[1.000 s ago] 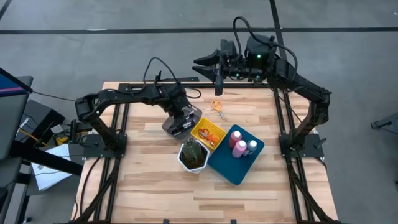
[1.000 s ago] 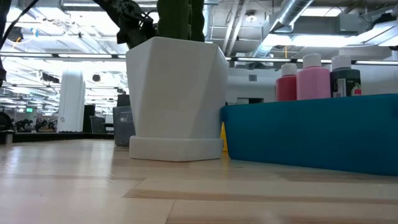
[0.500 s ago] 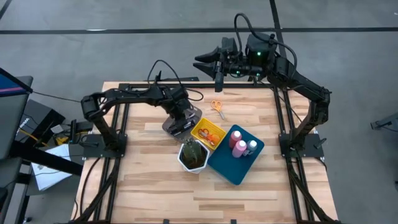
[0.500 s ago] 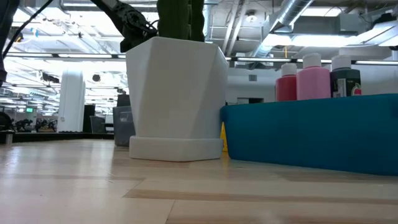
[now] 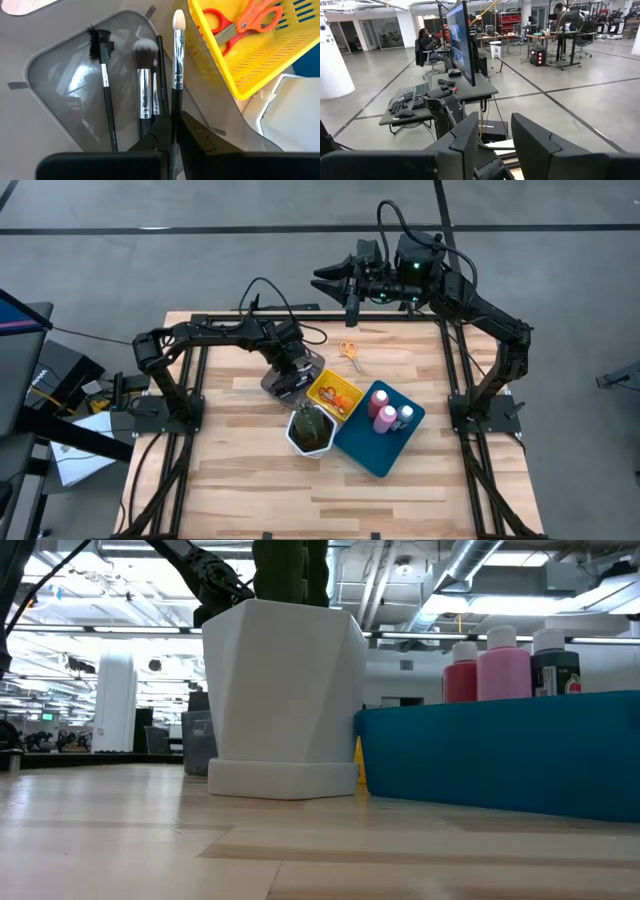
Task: Pick & Place Paint Supplies
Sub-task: Put the makeup brush into the black bin, then put the yellow scissors into the yellow bin
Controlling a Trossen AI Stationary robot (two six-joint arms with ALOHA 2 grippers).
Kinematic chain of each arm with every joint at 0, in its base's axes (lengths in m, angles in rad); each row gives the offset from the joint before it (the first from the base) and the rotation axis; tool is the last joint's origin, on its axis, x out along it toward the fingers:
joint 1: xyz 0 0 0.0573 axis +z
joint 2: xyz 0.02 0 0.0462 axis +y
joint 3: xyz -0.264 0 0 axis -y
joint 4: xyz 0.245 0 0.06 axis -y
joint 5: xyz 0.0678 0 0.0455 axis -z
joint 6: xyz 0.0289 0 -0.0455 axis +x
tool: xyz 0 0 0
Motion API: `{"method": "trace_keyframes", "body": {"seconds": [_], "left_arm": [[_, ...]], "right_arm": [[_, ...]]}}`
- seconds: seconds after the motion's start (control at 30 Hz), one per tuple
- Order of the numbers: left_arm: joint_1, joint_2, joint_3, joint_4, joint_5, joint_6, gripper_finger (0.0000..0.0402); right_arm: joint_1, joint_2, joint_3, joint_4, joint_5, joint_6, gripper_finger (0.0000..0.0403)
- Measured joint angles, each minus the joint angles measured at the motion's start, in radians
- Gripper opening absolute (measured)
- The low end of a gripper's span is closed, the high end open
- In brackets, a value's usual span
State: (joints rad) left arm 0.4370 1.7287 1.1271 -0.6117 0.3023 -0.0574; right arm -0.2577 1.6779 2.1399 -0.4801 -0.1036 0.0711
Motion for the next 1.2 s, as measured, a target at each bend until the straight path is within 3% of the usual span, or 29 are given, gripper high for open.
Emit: {"method": "trace_keyframes", "body": {"seconds": [0.4, 0.8, 1.2], "left_arm": [[0.0, 0.0, 0.0, 0.009, -0.003, 0.0, 0.0012], [0.0, -0.001, 0.0, 0.01, -0.018, 0.001, 0.0058], [0.0, -0.021, 0.0, 0.012, -0.023, 0.0, 0.0066]], "right_arm": [[0.0, 0.0, 0.0, 0.0, 0.0, 0.0, 0.0113], [0.0, 0.0, 0.0, 0.0, 0.0, 0.0, 0.0113], [0.0, 0.0, 0.0, 0.0, 0.0, 0.0, 0.0113]]}}
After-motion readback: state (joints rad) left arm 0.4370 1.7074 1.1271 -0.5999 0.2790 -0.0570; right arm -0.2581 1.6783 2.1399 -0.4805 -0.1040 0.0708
